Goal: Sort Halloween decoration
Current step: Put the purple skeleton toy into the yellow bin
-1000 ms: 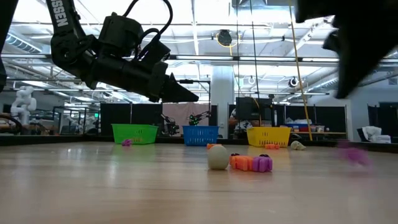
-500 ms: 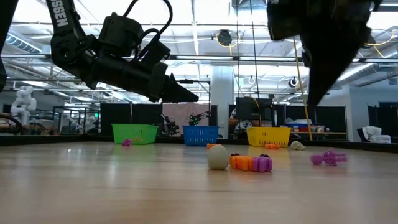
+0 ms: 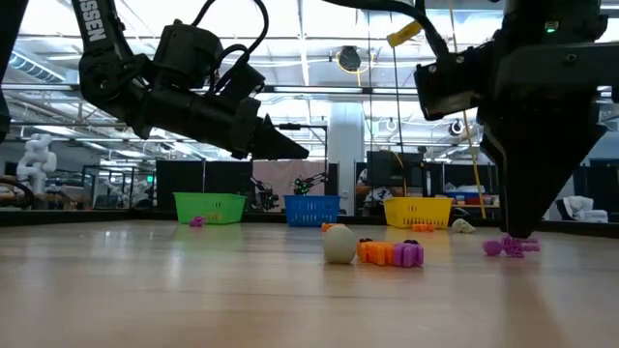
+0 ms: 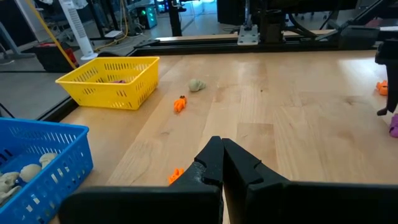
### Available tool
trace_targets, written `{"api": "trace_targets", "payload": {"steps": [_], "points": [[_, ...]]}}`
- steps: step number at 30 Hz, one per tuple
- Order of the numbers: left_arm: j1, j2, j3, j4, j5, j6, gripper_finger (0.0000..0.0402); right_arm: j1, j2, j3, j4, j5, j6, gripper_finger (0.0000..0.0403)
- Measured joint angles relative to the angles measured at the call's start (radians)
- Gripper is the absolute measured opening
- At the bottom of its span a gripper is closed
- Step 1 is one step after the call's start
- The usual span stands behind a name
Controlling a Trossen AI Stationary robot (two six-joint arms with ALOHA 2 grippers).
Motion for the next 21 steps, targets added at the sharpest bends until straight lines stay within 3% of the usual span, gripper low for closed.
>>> {"api": "trace_targets", "payload": {"steps": [11, 21], "points": [[0.0, 0.0, 0.0, -0.001, 0.0, 0.0, 0.0, -0.01, -0.001, -0.018, 0.031, 0.019, -0.021, 0.01], [0.0, 0.0, 0.0, -0.001, 0.0, 0.0, 0.0, -0.01, -0.001, -0.067, 0.093, 0.0, -0.025, 0.0111]]}}
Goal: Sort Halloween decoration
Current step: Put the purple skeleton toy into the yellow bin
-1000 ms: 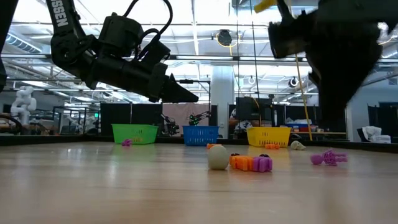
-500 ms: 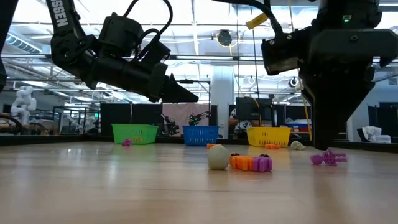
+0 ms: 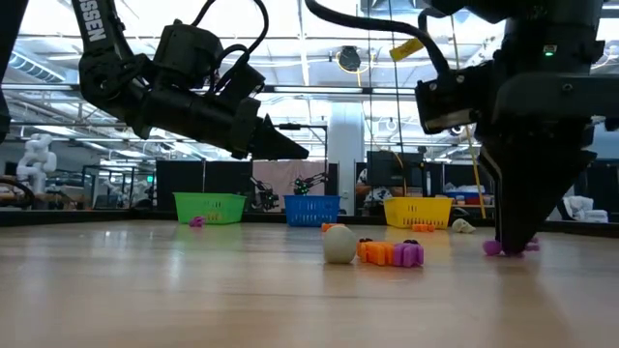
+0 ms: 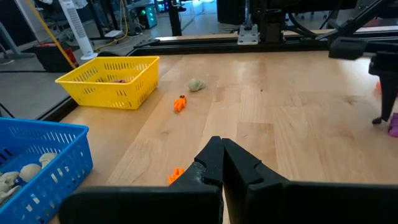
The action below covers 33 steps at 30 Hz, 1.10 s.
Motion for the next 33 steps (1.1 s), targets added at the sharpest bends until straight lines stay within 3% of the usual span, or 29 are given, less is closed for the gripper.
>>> {"api": "trace_targets", "payload": {"steps": [6, 12, 21, 27, 33], "points": [[0.0, 0.0, 0.0, 0.0, 0.0, 0.0, 0.0, -0.001, -0.004, -0.039, 0.052, -0.032, 0.009, 0.0091], [0.0, 0.0, 0.0, 0.0, 0.0, 0.0, 0.0, -0.006, -0.01, -0.042, 0.051, -0.035, -0.001, 0.0017], [0.0, 0.0, 0.0, 0.004, 0.0, 0.002, 0.0, -0.058, -0.12, 0.028, -0.021, 0.018, -0.104, 0.0013], [0.0, 0.0, 0.0, 0.01, 0.001, 0.025, 0.0, -0.209, -0.293, 0.03, -0.146, 0.1, -0.182, 0.0013], [0.0, 0.0, 0.0, 0.008, 0.047, 0.008, 0.0, -0.498, -0.404, 0.03, -0.262, 0.175, -0.339, 0.0013]]}}
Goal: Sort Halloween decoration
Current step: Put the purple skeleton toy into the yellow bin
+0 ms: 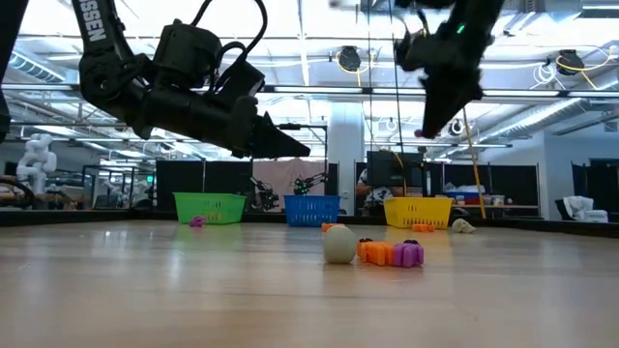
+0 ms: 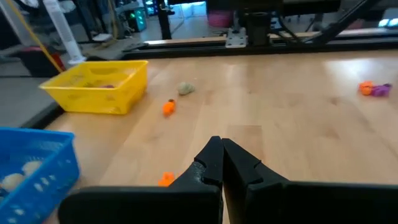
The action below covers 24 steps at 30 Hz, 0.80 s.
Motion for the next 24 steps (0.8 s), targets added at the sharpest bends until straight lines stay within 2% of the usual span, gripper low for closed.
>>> {"api": "trace_targets", "payload": {"steps": [5, 8, 12, 18, 22, 24], "points": [[0.0, 0.0, 0.0, -0.025, 0.029, -0.035, 0.0, -0.295, 0.02, 0.0, 0.067, -0.006, -0.219, 0.0012], [-0.001, 0.0, 0.0, -0.043, 0.029, -0.051, 0.0, -0.457, 0.07, 0.0, 0.137, -0.076, -0.344, 0.0012], [-0.001, 0.0, 0.0, -0.081, 0.029, -0.062, 0.0, -0.619, 0.165, 0.0, 0.248, -0.168, -0.47, 0.0012], [-0.003, 0.0, 0.0, -0.11, 0.029, -0.086, 0.0, -0.754, 0.325, 0.0, 0.348, -0.245, -0.566, 0.0012], [0.0, 0.0, 0.001, -0.125, 0.029, -0.102, 0.0, -0.781, 0.384, -0.001, 0.368, -0.264, -0.588, 0.0014], [0.01, 0.0, 0.019, -0.184, 0.031, -0.117, 0.0, -0.783, 0.396, -0.001, 0.364, -0.266, -0.598, 0.0015]]}}
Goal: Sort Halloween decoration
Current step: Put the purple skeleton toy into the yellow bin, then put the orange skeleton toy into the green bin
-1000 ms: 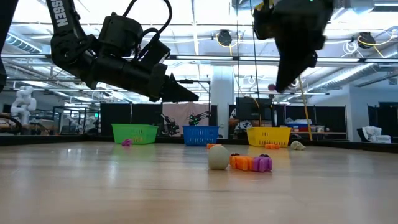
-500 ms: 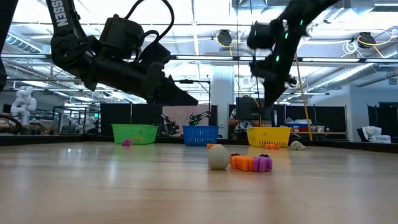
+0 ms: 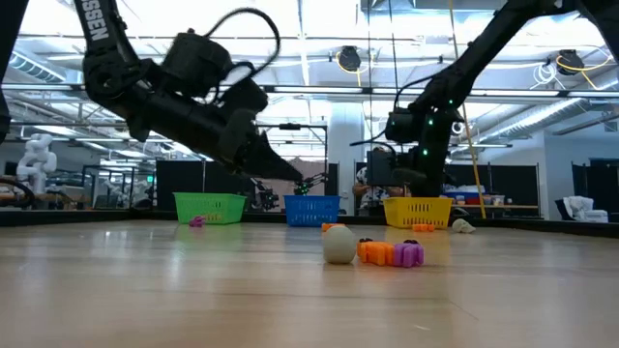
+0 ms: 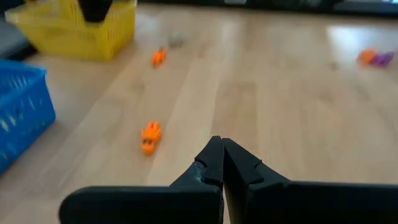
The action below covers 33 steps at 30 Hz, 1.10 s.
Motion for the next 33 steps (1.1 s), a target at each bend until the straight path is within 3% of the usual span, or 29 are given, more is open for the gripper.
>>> {"api": "trace_targets", "payload": {"steps": [5, 9, 13, 16, 20, 25, 29, 33], "points": [[0.04, 0.0, 0.097, -0.218, 0.028, 0.004, 0.0, -0.001, -0.002, 0.0, -0.008, 0.001, -0.012, 0.0036], [0.089, 0.0, 0.181, -0.352, 0.1, 0.009, 0.0, 0.0, -0.027, 0.0, -0.016, 0.002, -0.033, 0.0085], [0.123, 0.004, 0.225, -0.4, 0.151, 0.024, 0.0, 0.0, -0.084, 0.0, -0.019, 0.005, -0.069, 0.0139], [0.134, 0.01, 0.234, -0.4, 0.151, 0.034, 0.0, 0.0, -0.146, 0.0, 0.005, 0.002, -0.118, 0.0157], [0.143, 0.034, 0.262, -0.397, 0.146, 0.039, 0.0012, 0.0, -0.22, 0.0, 0.049, -0.059, -0.15, 0.0119], [0.143, 0.103, 0.309, -0.402, 0.179, 0.057, 0.0075, 0.006, -0.268, -0.005, 0.101, -0.172, -0.17, 0.0016], [0.144, 0.176, 0.346, -0.405, 0.169, 0.057, 0.0136, 0.035, -0.289, -0.078, 0.235, -0.269, -0.183, 0.0009], [0.153, 0.217, 0.371, -0.386, 0.072, 0.049, 0.0177, 0.075, -0.338, -0.199, 0.42, -0.292, -0.17, 0.0002]]}}
